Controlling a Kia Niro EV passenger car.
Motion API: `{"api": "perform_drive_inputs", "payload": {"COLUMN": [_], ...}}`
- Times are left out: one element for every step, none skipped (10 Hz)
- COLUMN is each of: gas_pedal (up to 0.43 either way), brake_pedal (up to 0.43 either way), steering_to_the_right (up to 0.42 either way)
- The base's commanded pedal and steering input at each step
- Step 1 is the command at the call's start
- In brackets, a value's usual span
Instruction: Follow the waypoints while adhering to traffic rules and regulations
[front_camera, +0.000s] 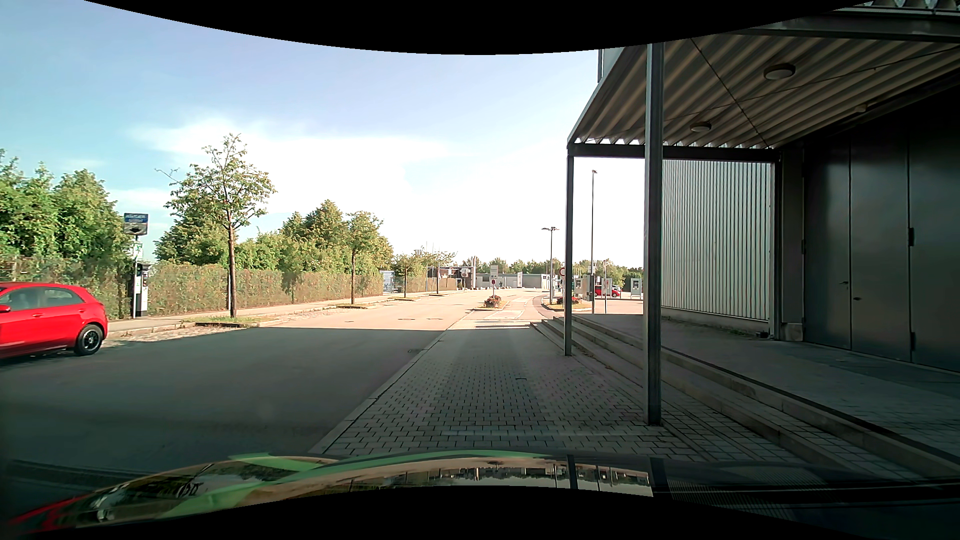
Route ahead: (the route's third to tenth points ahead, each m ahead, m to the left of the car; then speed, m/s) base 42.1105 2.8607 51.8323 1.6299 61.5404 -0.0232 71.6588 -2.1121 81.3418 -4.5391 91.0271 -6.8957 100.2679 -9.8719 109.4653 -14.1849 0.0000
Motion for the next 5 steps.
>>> {"api": "perform_drive_inputs", "payload": {"gas_pedal": [0.0, 0.0, 0.0, 0.0, 0.0], "brake_pedal": [0.415, 0.421, 0.421, 0.421, 0.415], "steering_to_the_right": [-0.068, -0.068, -0.068, -0.067, -0.068]}}
